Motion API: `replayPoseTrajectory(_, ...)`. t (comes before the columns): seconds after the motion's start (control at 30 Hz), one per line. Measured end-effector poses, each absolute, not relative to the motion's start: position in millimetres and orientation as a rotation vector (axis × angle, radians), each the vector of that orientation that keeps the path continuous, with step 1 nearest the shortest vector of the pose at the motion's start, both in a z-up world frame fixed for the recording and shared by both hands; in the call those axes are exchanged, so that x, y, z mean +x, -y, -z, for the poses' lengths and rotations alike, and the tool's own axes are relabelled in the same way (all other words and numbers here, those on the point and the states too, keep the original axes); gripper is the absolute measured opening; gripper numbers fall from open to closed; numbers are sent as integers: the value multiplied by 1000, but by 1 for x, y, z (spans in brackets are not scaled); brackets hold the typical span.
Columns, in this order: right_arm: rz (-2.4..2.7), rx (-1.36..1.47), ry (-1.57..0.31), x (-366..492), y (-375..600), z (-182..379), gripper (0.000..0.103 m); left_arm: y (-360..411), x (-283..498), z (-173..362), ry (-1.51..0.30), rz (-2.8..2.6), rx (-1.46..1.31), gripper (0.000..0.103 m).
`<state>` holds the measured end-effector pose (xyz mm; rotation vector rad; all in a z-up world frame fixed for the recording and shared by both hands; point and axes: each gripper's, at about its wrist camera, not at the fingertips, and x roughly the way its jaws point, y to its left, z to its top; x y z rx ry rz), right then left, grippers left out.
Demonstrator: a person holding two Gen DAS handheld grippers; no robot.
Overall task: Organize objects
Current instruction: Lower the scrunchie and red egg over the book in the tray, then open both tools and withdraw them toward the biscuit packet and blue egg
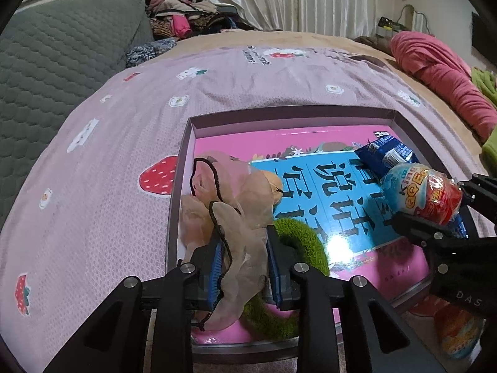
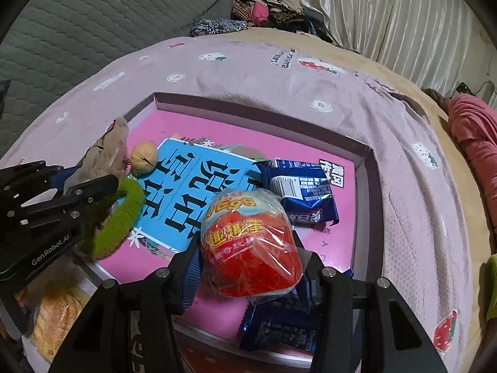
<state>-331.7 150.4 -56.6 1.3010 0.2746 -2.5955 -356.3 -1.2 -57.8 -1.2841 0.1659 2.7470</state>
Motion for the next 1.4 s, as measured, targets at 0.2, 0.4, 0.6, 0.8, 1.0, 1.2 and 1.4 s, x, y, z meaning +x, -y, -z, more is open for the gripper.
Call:
replayPoseTrajectory(0.2,2601,1303,-290,-329,-149,56,61,0,-358,60,-177,-2736,-1306,42)
replayPoseTrajectory(0.4,2619,1274,-267,-327,-150,48,70,2,-359,62,-181,-2717,-1326,55)
replayPoseTrajectory(0.6,2640,1240,-227,-325,-156,39,73,9,-359,60,-142,-2699,-1341,75)
replayPoseTrajectory(0.8,2679,1190,-181,-320,-163,26,74,17,-353,47,-80,-2699,-1301,78)
replayPoseTrajectory(1.0,2745,1082,-151,-307,-167,5,75,20,-338,20,-47,-2735,-1196,81)
replayPoseTrajectory(1.2,2815,925,-101,-281,-169,-26,90,24,-317,-13,8,-2794,-1074,83)
replayPoseTrajectory(1.4,2872,855,-26,-255,-173,-51,98,26,-290,-35,7,-2838,-1028,83)
